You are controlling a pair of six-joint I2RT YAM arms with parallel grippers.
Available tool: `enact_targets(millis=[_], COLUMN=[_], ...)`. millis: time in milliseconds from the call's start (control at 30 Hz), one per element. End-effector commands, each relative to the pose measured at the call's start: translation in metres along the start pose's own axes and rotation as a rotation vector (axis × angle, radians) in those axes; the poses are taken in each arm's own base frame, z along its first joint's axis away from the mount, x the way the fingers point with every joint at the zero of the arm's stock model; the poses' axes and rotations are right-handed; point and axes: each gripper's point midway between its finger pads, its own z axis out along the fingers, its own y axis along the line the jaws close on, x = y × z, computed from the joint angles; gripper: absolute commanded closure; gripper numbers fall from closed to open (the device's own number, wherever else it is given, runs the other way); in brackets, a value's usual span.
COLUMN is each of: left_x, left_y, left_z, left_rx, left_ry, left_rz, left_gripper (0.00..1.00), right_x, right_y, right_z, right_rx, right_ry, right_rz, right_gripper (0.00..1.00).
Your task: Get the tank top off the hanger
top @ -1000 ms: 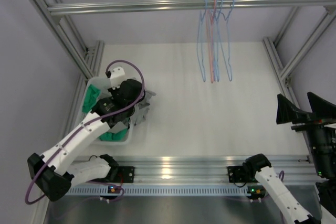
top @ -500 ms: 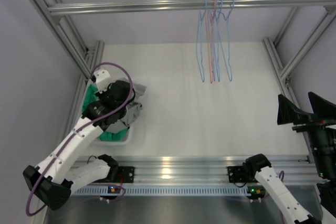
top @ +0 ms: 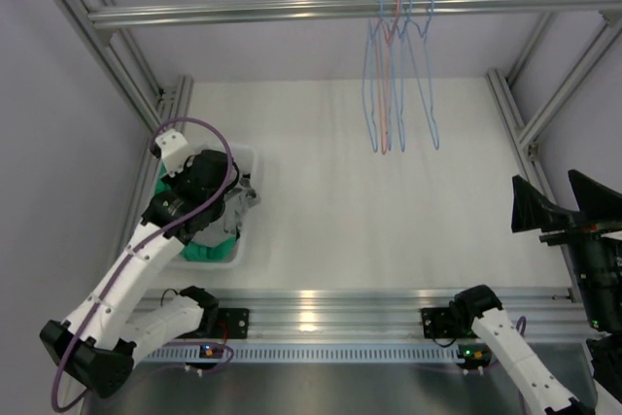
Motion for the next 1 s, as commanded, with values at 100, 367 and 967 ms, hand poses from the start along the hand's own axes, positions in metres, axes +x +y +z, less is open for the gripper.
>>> enact_targets(millis=[100,367,967], left_x=[0.032,0.083,0.128], left_y=[0.01,0.034,0.07], left_z=[0.02,0.041,0.061], left_rx=[-0.079,-0.21,-0.354], left_ry=[0.086,0.151,0.221], left_rz=[0.012,0.014,-0.045], left_gripper=[1.0,1.0,0.71], right_x=[-0.017,-0.02,-0.024], right_y=[0.006,0.011,0.022], right_z=[-0.004,-0.006,-0.017], right_rx=[-0.037,-0.068,-0.139], right_ry=[-0.043,-0.051,-0.07], right_rz=[-0.007,-0.005,0.013], right_gripper=[0.01,0.01,0.01])
